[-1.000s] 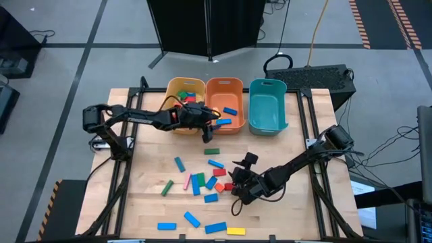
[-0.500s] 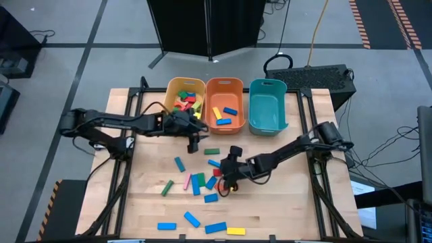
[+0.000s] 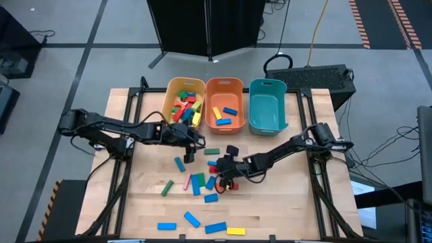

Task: Sort blocks by size
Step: Put the blue rectangle block into the orange bin

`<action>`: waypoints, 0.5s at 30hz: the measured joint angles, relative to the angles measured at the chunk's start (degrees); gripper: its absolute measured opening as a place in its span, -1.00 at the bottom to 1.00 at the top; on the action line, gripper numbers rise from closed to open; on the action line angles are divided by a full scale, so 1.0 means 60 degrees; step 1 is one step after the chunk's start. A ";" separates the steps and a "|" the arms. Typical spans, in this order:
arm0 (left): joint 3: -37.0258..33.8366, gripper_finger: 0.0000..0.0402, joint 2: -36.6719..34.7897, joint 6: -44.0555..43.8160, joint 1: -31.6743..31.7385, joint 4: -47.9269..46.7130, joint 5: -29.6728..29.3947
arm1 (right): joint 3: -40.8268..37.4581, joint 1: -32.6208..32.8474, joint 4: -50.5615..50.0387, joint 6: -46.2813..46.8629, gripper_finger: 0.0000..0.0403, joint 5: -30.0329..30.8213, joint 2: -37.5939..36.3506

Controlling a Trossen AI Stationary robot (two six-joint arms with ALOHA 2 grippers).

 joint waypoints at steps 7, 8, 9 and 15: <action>-0.0331 -0.01 0.0000 -0.0248 -0.0017 0.0361 0.0000 | -0.0015 -0.0145 -0.0183 -0.0018 -0.63 0.0095 0.0007; -0.0331 -0.01 0.0000 -0.0248 -0.0043 0.0370 0.0000 | -0.0016 -0.0146 -0.0189 -0.0019 -0.66 0.0130 0.0009; -0.0331 -0.01 0.0000 -0.0244 -0.0064 0.0407 0.0000 | -0.0015 -0.0146 -0.0189 -0.0018 -0.70 0.0214 0.0015; -0.0331 -0.01 0.0000 -0.0244 -0.0205 0.0487 0.0004 | -0.0018 -0.0141 -0.0208 -0.0051 -0.79 0.0339 0.0018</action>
